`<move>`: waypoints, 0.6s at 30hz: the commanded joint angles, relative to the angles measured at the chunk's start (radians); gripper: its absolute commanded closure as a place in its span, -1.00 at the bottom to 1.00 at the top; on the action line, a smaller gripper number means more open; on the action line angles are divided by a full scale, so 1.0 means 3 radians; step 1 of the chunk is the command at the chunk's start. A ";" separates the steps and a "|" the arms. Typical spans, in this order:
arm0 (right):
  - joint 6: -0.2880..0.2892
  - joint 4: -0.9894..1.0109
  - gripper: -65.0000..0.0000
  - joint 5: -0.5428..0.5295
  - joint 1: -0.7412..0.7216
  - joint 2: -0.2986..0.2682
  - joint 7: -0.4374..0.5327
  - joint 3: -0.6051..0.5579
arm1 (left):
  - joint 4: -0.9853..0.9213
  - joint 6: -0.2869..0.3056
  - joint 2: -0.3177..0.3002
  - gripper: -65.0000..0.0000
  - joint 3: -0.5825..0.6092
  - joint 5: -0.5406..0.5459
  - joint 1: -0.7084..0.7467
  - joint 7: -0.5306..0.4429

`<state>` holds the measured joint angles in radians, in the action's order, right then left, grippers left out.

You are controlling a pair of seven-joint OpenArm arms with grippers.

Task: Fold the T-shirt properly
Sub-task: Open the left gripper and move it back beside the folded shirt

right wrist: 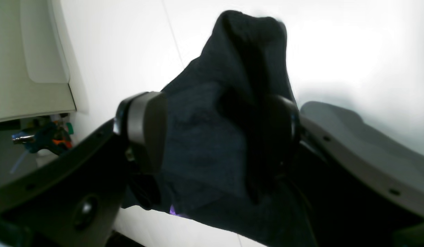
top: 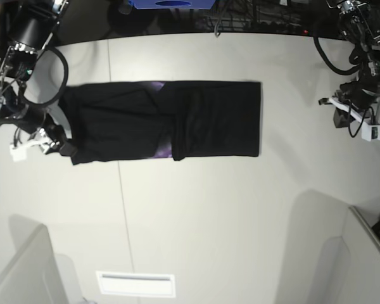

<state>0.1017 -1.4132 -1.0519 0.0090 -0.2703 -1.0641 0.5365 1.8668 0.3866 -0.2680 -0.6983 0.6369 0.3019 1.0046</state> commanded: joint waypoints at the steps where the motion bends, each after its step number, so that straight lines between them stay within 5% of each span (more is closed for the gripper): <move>1: -0.0004 -0.0013 -0.21 -0.0061 -0.0058 -0.0079 0.0031 0.0009 | 0.0030 0.0069 -0.0071 1.00 -0.0104 0.0053 -0.0001 -0.0073; 8: 0.0017 0.0023 -0.21 0.0507 -0.0094 -0.0058 0.0031 0.0019 | -0.0287 0.0100 -0.0188 1.00 -0.0222 0.0053 -0.0012 -0.0078; 16: 0.0037 0.0289 -0.21 0.0553 -0.0094 -0.0063 0.0021 0.0014 | -0.0395 0.0100 -0.0183 1.00 -0.0196 0.0053 -0.0027 -0.0083; 18: 0.0170 0.0335 -0.21 0.0553 -0.0089 -0.0058 0.0021 0.0014 | -0.0395 0.0100 -0.0183 1.00 -0.0196 0.0053 -0.0027 -0.0083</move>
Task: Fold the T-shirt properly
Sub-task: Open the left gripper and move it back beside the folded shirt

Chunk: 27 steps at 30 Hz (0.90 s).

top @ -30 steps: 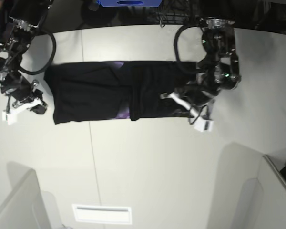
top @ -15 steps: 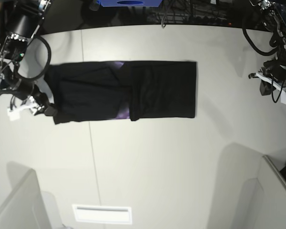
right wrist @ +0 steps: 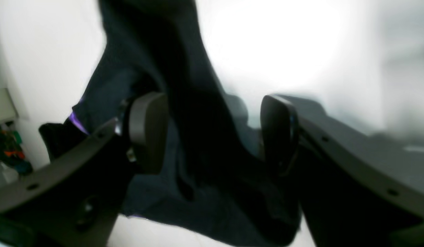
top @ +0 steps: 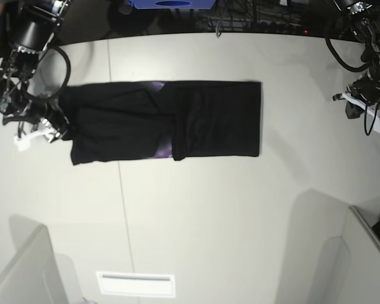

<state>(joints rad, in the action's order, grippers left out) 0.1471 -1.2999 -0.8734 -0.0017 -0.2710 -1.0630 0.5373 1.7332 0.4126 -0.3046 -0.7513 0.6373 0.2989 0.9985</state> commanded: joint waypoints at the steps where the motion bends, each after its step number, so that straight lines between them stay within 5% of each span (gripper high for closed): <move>1: 0.0090 -0.0027 -0.21 -0.0042 -0.0048 -0.0050 0.0017 0.0012 | 0.0051 0.0013 -0.0061 1.00 -0.0020 0.0052 -0.0017 -0.0063; 11: 0.0290 -0.0170 -0.20 -0.0201 -0.0043 -0.0045 -0.0433 0.0017 | -0.0042 0.0013 -0.0056 1.00 -0.0020 0.0052 -0.0022 -0.0063; 27: 0.0285 0.0070 -0.20 -0.0175 -0.0043 -0.0009 -0.0224 -0.0188 | -0.0185 0.0013 -0.0046 1.00 0.0502 0.0047 -0.0114 -0.0073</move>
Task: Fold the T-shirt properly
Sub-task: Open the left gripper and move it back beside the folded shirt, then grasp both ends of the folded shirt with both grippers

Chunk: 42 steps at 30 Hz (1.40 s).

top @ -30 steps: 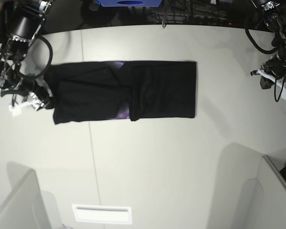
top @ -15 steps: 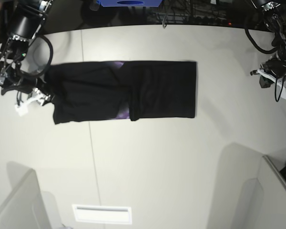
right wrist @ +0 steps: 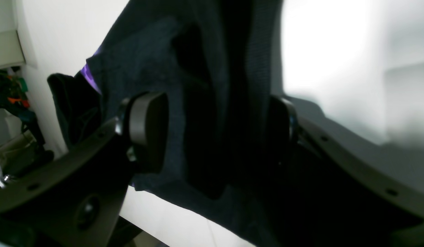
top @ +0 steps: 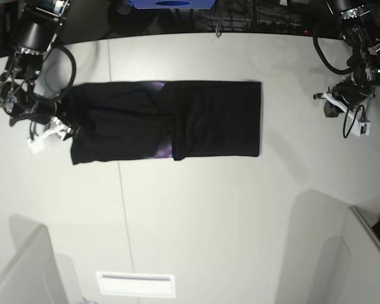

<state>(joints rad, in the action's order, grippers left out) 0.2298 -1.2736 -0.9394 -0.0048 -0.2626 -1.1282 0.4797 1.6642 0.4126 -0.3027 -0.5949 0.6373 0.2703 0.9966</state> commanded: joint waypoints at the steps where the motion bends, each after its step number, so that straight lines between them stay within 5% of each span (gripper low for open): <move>1: 0.0009 -0.0008 -0.20 0.0045 -0.0033 -0.0037 0.0004 0.0004 | 0.0045 0.0013 -0.0047 1.00 0.0022 0.0047 -0.0019 -0.0067; 20: 0.0034 -0.0135 -0.20 0.0571 -0.0038 -0.0068 -0.0001 0.0020 | 0.0045 0.0008 0.0045 1.00 0.0093 0.0047 -0.0100 -0.0067; 32: 0.0045 -0.0320 -0.20 0.0582 -0.0038 0.0198 -0.0241 0.0009 | 0.0015 0.0008 0.0326 1.00 0.0103 0.0042 -0.0244 -0.0067; 42: 0.0039 -0.0268 -0.20 0.0592 -0.0033 0.0203 -0.0241 0.0009 | -0.0307 0.0008 0.0546 1.00 0.0482 -0.0475 -0.0489 -0.0072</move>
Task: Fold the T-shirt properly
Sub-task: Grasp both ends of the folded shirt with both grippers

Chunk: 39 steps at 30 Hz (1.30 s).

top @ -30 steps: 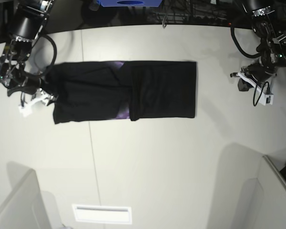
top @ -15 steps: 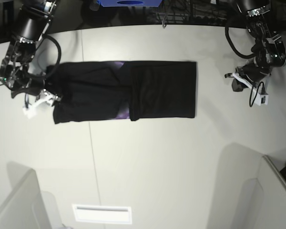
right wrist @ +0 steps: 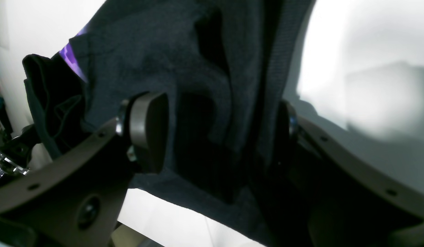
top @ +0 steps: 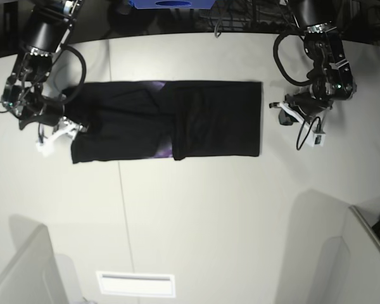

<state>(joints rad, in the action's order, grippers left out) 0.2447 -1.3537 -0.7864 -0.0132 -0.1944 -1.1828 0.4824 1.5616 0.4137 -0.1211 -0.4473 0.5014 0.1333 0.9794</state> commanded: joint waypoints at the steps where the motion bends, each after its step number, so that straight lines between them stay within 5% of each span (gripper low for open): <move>1: -0.0010 0.0040 -0.19 0.0082 -0.0005 -0.0025 -0.0054 0.0001 | 0.0014 0.0004 -0.0049 1.00 -0.0005 -0.0022 -0.0053 -0.0015; 3: -0.0010 0.0142 -0.09 0.0082 -0.0010 -0.0030 -0.0034 0.0001 | -0.0047 0.0004 0.0002 1.00 0.0010 -0.0022 -0.0084 -0.0015; 8: -0.0010 0.0244 0.66 0.0082 -0.0066 -0.0050 -0.0029 0.0001 | -0.0211 0.0004 0.0048 1.00 0.0379 -0.0022 -0.0150 -0.0015; 13: -0.0010 0.0219 0.80 0.0082 -0.0081 -0.0050 -0.0029 0.0001 | -0.0303 0.0004 0.0110 1.00 0.0619 -0.0022 -0.0130 -0.0291; 15: -0.0010 0.0219 1.00 0.0087 -0.0133 -0.0050 -0.0029 -0.0005 | -0.0364 -0.0001 0.0110 1.00 0.0731 -0.0022 -0.0125 -0.0362; 25: -0.0051 -0.0078 1.00 0.0113 -0.0204 -0.0055 -0.0029 -0.0260 | -0.0497 -0.0001 0.0217 1.00 0.0890 -0.0022 -0.0155 -0.0383; 34: -0.0639 -0.1469 1.00 0.0507 0.0113 0.0032 -0.0060 -0.0490 | -0.0242 -0.0001 0.0232 1.00 0.0849 -0.0022 -0.0002 -0.0373; 39: -0.0696 -0.1868 1.00 0.0507 0.0241 0.0052 -0.0193 -0.0598 | -0.0011 -0.0001 0.0202 1.00 0.0854 -0.0022 0.0105 -0.0362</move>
<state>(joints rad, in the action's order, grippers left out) 0.0357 -1.8969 -0.6186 0.0731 -0.1684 -1.2503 0.3038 1.5475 0.4221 -0.0582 -0.1928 0.5198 0.1631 0.8501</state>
